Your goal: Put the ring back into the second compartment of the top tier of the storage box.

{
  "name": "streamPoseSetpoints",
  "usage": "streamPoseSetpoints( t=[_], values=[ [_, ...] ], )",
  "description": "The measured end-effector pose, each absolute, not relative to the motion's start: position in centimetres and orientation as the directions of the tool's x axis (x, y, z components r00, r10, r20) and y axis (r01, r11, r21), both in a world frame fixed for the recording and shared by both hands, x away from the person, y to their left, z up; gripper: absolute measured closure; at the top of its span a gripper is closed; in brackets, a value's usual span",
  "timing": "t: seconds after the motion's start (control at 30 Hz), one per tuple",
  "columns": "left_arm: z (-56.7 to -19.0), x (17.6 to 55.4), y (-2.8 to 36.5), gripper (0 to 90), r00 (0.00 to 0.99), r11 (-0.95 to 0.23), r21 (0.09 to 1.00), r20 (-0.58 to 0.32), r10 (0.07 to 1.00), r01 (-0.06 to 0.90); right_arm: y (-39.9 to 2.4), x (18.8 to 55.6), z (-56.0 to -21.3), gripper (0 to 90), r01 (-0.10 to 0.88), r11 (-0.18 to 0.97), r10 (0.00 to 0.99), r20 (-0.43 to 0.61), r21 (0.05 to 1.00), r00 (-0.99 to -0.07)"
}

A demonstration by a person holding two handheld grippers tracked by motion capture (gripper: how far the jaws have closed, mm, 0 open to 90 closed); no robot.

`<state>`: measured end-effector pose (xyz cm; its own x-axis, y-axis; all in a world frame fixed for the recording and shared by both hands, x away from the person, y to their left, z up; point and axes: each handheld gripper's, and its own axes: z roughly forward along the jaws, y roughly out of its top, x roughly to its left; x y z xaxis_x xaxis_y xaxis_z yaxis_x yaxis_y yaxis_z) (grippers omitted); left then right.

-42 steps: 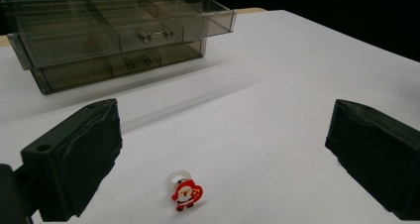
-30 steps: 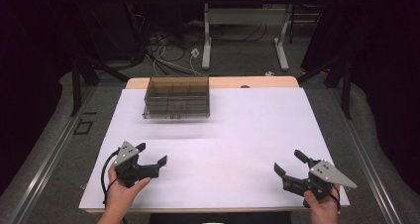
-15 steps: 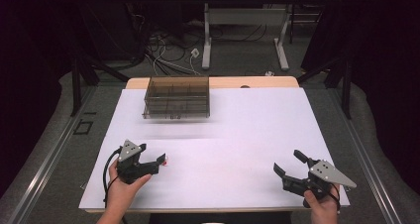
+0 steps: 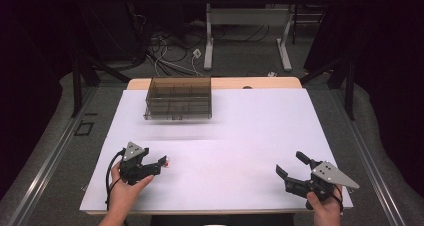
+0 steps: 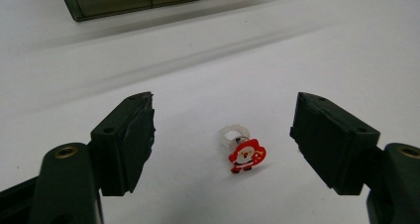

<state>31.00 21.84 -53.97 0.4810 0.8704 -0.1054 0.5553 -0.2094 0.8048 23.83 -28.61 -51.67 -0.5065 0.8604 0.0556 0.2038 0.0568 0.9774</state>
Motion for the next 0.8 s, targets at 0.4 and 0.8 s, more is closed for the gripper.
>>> streamPoseSetpoints(
  t=[0.4, 0.8],
  values=[
    [-54.1, 31.3, 21.0, 27.0, 0.475, -0.236, 0.762, -0.106, 0.874, 0.603, -28.6, 23.9, -51.7, 14.9, 0.209, 0.053, 0.858, 0.063, 0.976, -0.509],
    [-54.4, 31.6, 20.4, 35.0, 0.488, -0.268, 0.735, -0.097, 0.868, 0.623, -28.6, 23.9, -51.8, 14.9, 0.22, 0.049, 0.857, 0.072, 0.974, -0.51]
  ],
)
